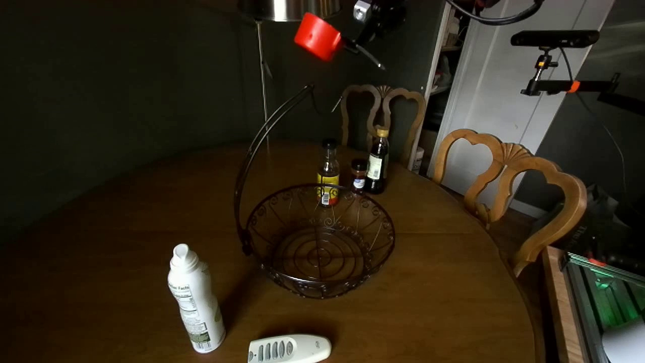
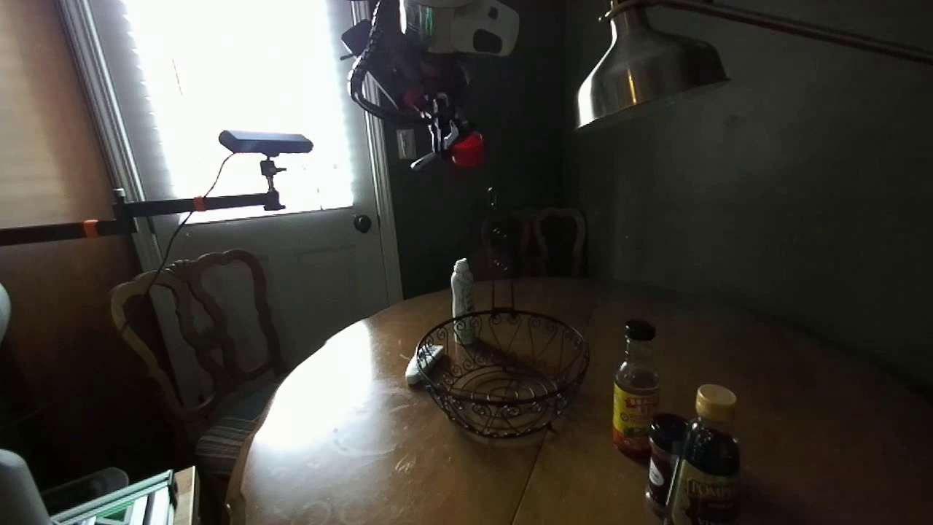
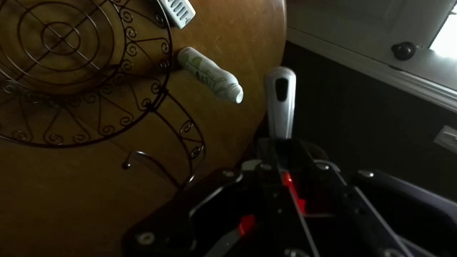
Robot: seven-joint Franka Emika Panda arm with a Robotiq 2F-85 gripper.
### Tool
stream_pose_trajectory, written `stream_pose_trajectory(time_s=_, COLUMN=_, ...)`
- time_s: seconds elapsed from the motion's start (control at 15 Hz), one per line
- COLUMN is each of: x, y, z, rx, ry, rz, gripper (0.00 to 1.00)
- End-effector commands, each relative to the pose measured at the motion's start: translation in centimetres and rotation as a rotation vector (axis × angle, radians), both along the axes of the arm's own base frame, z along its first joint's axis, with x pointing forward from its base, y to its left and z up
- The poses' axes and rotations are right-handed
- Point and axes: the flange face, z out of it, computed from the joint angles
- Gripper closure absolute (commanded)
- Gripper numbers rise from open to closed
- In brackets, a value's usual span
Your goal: Hang the orange measuring cup on the handle of the black basket.
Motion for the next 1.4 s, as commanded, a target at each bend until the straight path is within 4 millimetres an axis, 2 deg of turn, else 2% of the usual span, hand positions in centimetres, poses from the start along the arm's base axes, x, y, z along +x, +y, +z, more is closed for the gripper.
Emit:
stream_pose_trajectory(time_s=0.0, x=-0.2, y=0.0, z=0.1, rx=-0.008, ry=-0.001, rz=-0.006, gripper=0.85)
stream_pose_trajectory(time_s=0.13, x=-0.5, y=0.1, z=0.1, rx=-0.013, ry=-0.001, rz=-0.01, gripper=0.85)
stream_pose_trajectory(time_s=0.2, x=-0.6, y=0.1, z=0.0, rx=-0.013, ry=0.0, rz=-0.011, gripper=0.96)
stream_pose_trajectory(time_s=0.33, x=0.2, y=0.2, z=-0.7, rx=-0.055, ry=0.027, rz=-0.07, gripper=0.96)
stream_pose_trajectory(time_s=0.8, x=4.6, y=-5.2, z=-1.4, rx=-0.099, ry=0.046, rz=-0.453, gripper=0.96)
stream_pose_trajectory(time_s=1.07, x=5.4, y=-8.3, z=-3.0, rx=-0.119, ry=0.141, rz=-0.587, gripper=0.96)
stream_pose_trajectory(time_s=1.33, x=5.3, y=-9.0, z=-4.0, rx=-0.098, ry=0.252, rz=-0.637, gripper=0.96)
